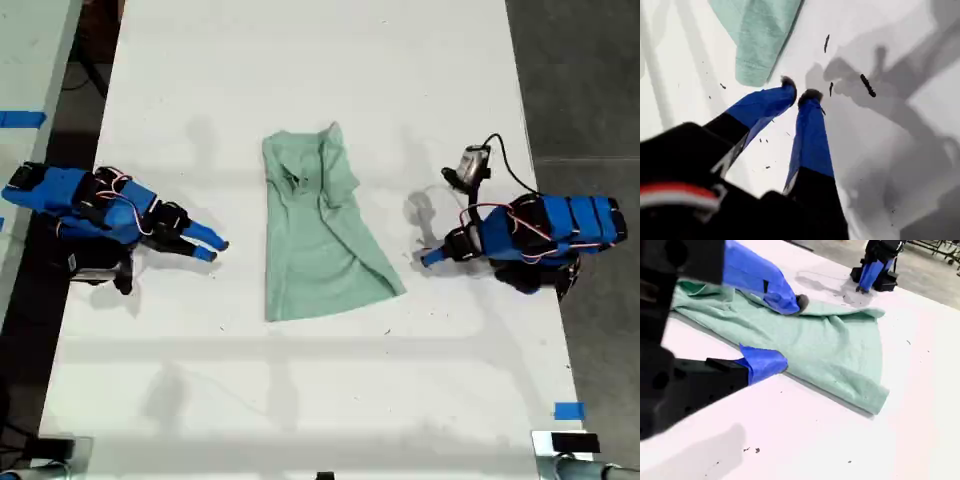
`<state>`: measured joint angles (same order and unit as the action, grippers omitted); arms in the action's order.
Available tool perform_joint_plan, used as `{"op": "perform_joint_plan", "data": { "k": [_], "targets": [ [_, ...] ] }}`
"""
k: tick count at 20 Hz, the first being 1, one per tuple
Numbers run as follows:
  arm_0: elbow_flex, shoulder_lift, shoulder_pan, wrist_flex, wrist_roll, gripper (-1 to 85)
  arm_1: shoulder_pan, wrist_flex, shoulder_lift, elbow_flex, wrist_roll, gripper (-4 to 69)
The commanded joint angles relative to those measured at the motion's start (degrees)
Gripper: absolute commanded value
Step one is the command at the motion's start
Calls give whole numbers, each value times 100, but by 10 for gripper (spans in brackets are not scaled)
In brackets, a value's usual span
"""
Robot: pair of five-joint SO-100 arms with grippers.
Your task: Fold t shirt
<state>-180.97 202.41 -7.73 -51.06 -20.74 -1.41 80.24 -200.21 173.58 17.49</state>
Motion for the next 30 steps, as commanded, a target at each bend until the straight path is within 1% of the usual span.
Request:
{"op": "perform_joint_plan", "data": {
  "k": [1,5,6,7,8,9,10,11,12,14,15,16,17,18,20,21,24,28,30],
  "targets": [
    [-360,35,1925,-132,1415,-1,-35,-44,-62,53,-325,-8],
    [-360,35,1960,-132,1424,-1,-35,-9,-62,123,-308,-8],
    [-360,35,1951,-132,1424,-1,-35,-176,-62,79,-237,-12],
    [-360,35,1951,-132,1415,-1,9,-193,-62,-70,-220,-14],
    [-360,35,1969,-132,1415,-1,26,0,-26,-387,-246,-14],
    [-360,35,1986,-132,1415,-1,167,352,176,-817,-369,-15],
    [-360,35,1995,-132,1415,-1,237,563,650,-1318,-448,-15],
    [-360,35,1995,-132,1415,-1,237,606,1415,-1890,-563,-15],
    [-360,35,1995,-132,1415,-1,149,580,2505,-2566,-773,-15],
    [-360,35,2004,-132,1415,-1,18,580,5001,-4184,-940,-14],
    [-360,35,2013,-132,1415,-1,-70,703,6126,-5063,-993,12],
    [-360,35,2004,-132,1415,-1,-123,1072,7137,-5977,-1107,100],
    [-360,35,1978,-132,1415,-1,-185,1468,7963,-6768,-1187,157],
    [-360,35,1969,-132,1415,-1,-264,1608,8499,-7321,-1151,202],
    [-360,35,1951,-132,1424,1,-343,1213,8912,-7682,-747,234],
    [-360,35,1942,-132,1433,3,-360,949,8921,-7603,-729,250],
    [-360,35,1925,-132,1441,5,-431,193,8991,-7102,-782,269],
    [-360,35,1907,-132,1441,5,-580,-220,9800,-7058,-1002,258],
    [-360,35,1898,-132,1433,5,-598,-563,10178,-6961,-976,251]
  ]
}}
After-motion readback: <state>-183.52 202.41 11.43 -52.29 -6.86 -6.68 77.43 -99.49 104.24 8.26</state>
